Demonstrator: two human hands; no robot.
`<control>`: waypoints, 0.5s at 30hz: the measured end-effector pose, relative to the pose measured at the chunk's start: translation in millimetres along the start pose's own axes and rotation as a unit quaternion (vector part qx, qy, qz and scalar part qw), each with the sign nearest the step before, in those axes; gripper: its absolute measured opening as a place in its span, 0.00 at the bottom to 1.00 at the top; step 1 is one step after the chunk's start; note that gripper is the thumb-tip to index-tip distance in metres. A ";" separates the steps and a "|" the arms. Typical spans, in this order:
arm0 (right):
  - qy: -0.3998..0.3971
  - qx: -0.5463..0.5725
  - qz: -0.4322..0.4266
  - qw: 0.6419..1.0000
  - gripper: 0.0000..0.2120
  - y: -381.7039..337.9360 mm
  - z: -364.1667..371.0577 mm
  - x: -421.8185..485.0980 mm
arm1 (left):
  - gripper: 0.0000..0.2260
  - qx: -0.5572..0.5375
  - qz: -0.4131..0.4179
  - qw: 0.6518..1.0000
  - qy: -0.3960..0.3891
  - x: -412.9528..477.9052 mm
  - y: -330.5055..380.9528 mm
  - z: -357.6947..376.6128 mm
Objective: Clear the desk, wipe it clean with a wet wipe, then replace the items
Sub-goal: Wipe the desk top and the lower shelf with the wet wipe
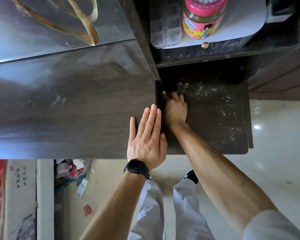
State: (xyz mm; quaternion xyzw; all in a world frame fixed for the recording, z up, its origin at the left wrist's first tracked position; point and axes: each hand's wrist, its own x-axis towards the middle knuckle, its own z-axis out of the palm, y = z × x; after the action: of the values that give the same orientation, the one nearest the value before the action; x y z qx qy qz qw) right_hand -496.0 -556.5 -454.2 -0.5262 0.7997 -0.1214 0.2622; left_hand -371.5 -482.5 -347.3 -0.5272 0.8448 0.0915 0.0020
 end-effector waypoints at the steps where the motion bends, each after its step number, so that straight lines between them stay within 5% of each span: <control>1: -0.008 0.000 0.007 1.000 0.17 -0.2 -0.7 -0.2 | 0.29 0.000 0.000 1.000 0.000 0.3 -0.1 -0.2; 7: -0.077 0.044 0.066 0.994 0.17 -7.4 -11.1 10.6 | 0.30 0.003 -0.004 1.000 -0.013 -0.9 1.4 -1.0; 15: -0.143 0.050 0.010 0.988 0.16 17.7 -0.2 -41.8 | 0.29 0.006 -0.005 1.000 -0.015 -1.0 1.4 -2.9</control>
State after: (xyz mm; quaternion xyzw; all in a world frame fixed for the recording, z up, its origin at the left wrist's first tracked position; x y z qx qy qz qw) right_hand -497.0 -511.3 -450.1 -0.5161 0.7522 -0.0817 0.4014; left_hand -372.0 -481.5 -344.1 -0.5303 0.8424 0.0942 0.0189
